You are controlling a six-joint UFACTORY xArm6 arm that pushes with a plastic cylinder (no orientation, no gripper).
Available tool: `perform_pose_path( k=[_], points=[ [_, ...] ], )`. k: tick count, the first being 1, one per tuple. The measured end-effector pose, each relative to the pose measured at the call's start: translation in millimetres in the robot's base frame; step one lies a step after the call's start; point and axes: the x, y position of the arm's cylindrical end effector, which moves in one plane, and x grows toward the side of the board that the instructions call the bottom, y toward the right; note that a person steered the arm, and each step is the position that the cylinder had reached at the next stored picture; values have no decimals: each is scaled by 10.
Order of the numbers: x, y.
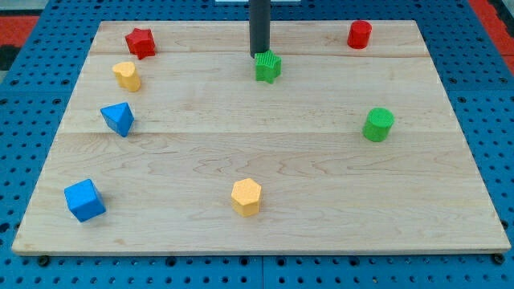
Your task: Move yellow heart to the bottom right corner
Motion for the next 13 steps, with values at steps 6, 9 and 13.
perform_pose_path(
  k=[6,9,13],
  points=[
    [231,-2281],
    [770,-2147],
    [938,-1200]
  ],
)
